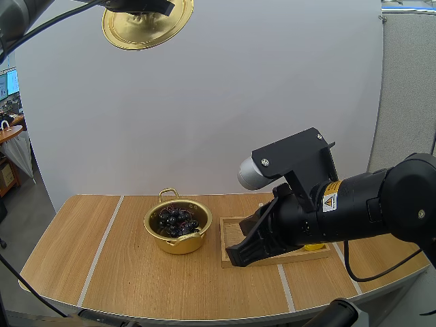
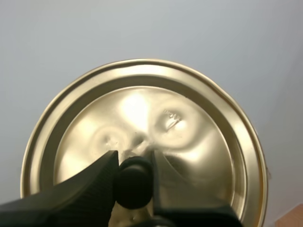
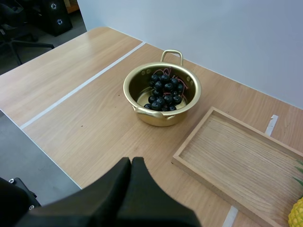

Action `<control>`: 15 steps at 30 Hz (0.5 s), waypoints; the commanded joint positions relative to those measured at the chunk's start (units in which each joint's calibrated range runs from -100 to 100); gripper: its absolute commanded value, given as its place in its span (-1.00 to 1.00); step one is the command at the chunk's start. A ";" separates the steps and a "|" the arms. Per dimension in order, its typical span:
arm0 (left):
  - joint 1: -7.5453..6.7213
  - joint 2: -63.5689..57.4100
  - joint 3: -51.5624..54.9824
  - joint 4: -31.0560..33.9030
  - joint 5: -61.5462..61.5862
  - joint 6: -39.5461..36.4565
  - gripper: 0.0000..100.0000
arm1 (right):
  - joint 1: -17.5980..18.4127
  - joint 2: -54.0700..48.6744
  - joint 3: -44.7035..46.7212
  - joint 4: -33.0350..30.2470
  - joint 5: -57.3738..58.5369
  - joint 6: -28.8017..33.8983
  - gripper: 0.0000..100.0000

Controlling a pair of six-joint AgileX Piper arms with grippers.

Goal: Open the pot, put the grape inside, and close it

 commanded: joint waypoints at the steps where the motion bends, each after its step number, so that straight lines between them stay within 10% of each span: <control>1: -0.12 -1.37 -0.64 -0.27 18.62 -0.62 -1.00 | -0.18 -0.52 0.26 -0.25 0.23 0.27 -1.00; 15: -0.12 3.50 -0.24 -0.74 32.17 -0.51 -1.00 | -0.18 -0.52 0.26 -1.59 0.23 0.26 -1.00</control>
